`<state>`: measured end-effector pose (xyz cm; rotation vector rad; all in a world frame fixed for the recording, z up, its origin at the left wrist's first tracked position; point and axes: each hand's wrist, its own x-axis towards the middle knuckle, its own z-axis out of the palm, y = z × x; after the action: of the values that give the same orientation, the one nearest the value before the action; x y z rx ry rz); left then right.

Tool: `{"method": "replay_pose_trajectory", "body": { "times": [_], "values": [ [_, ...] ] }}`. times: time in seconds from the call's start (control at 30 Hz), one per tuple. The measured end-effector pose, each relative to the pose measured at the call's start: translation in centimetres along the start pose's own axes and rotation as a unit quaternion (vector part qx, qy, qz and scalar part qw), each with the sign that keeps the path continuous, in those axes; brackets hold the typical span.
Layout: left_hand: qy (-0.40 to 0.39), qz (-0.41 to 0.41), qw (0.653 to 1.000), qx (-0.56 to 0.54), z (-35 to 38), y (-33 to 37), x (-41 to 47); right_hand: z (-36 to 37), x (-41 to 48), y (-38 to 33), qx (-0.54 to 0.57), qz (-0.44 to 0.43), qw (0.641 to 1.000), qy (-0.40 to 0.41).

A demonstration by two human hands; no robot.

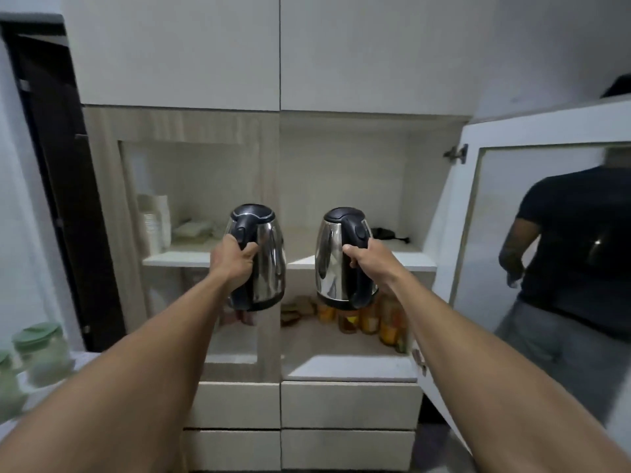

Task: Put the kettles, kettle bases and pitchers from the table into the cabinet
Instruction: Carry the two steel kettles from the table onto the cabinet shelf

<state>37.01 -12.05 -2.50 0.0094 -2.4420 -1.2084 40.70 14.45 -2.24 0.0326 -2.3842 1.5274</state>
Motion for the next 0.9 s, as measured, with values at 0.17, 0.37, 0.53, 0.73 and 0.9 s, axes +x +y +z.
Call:
{"method": "replay_pose_trajectory", "body": {
  "times": [0.17, 0.37, 0.53, 0.73, 0.9],
  "values": [
    [-0.053, 0.019, 0.998, -0.036, 4.6, 4.2, -0.1, -5.6, -0.3, 2.3, -0.008, 0.033, 0.998, 0.05],
    [-0.083, 0.026, 0.993, -0.075, 10.2, 8.7, 1.2, -10.7, 2.1, 4.8, -0.008, 0.042, 0.996, 0.083],
    [-0.071, 0.036, 0.994, -0.068, 14.1, 11.6, 3.5, -13.9, 6.3, 6.6, -0.006, 0.043, 0.994, 0.098],
    [-0.051, 0.031, 0.996, -0.059, 19.3, 14.7, 7.9, -17.8, 13.2, 8.8, -0.009, 0.041, 0.995, 0.095],
    [-0.035, 0.015, 0.997, -0.063, 23.3, 16.1, 12.7, -19.4, 18.6, 10.0, -0.001, 0.027, 0.996, 0.079]
  ]
}}
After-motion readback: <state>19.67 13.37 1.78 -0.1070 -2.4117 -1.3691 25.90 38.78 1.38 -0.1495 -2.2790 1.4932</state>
